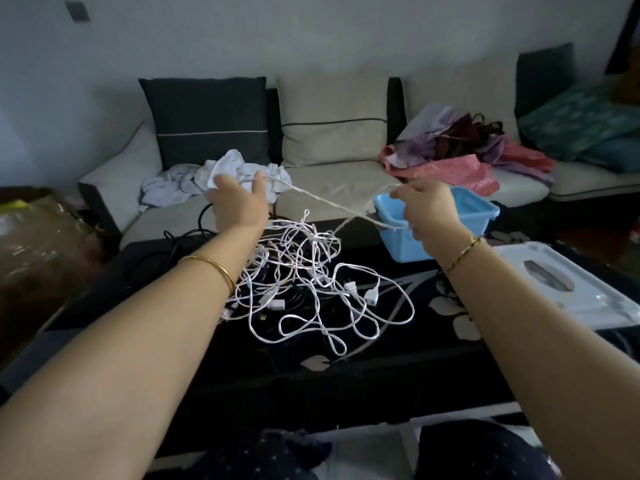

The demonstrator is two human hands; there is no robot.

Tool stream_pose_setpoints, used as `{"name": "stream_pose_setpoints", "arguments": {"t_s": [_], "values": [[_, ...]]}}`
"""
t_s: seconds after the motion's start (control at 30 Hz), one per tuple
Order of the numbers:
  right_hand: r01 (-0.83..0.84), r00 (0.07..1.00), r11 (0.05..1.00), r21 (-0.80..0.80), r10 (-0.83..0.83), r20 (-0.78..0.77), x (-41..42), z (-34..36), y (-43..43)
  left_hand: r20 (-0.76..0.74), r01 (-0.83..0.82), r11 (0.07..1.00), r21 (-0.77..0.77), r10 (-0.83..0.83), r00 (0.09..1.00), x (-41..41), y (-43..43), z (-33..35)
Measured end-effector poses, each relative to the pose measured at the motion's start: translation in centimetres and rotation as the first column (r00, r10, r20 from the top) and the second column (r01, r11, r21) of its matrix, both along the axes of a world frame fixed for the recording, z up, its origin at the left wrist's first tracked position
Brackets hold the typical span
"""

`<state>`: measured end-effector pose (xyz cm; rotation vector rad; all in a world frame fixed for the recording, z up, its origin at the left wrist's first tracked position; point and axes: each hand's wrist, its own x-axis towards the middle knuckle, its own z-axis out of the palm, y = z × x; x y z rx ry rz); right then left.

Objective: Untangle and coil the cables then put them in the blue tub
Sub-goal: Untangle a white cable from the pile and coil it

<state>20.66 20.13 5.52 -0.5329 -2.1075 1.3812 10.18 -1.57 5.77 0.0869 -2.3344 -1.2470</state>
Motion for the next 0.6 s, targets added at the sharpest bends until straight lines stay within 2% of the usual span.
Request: {"name": "stream_pose_setpoints", "arguments": {"t_s": [0.1,0.17,0.23,0.27,0.3,0.37,0.4,0.43,0.47,0.53,0.6], "values": [[0.033,0.963,0.985,0.17,-0.077,0.258,-0.3,-3.6,-0.7,-0.012,0.033,0.948,-0.316,-0.039,0.999,-0.5,-2.2,0.0],[0.038,0.903,0.934,0.356,-0.185,0.388,0.0,-4.5,-2.9,0.089,0.224,0.904,-0.365,-0.206,0.975,-0.5,-3.2,-1.1],[-0.029,0.936,0.873,0.487,-0.148,0.321,0.4,-3.8,-6.1,0.128,0.335,0.84,-0.426,-0.311,0.942,0.5,-3.6,-2.3],[-0.101,0.967,0.874,0.475,-0.025,0.252,0.5,-3.1,-7.7,0.119,0.356,0.803,-0.479,-0.342,0.932,1.2,-3.4,-2.7],[-0.212,0.968,0.898,0.386,0.137,0.212,0.7,-2.1,-9.4,0.109,0.377,0.762,-0.526,-0.379,0.919,1.7,-3.2,-3.0],[-0.472,0.87,0.878,0.079,0.449,0.204,1.0,-1.0,-12.6,0.107,0.414,0.71,-0.57,-0.435,0.894,2.6,-2.9,-3.2],[-0.535,0.827,0.845,-0.008,0.526,0.199,1.0,-0.9,-13.4,0.11,0.433,0.699,-0.569,-0.458,0.882,2.7,-2.8,-3.1],[-0.557,0.813,0.831,-0.005,0.546,0.202,1.0,-1.0,-13.8,0.114,0.45,0.695,-0.561,-0.473,0.874,2.7,-2.8,-3.0],[-0.526,0.838,0.849,0.039,0.511,0.193,0.9,-1.1,-13.8,0.125,0.465,0.697,-0.546,-0.481,0.868,2.4,-3.0,-3.0],[-0.313,0.948,0.946,0.081,0.306,0.08,0.4,-1.3,-12.4,0.156,0.495,0.708,-0.504,-0.489,0.858,2.0,-4.0,-3.6],[0.006,0.995,0.991,-0.137,-0.019,-0.1,0.4,-1.3,-9.7,0.201,0.511,0.755,-0.411,-0.471,0.859,1.1,-6.0,-5.1]]}}
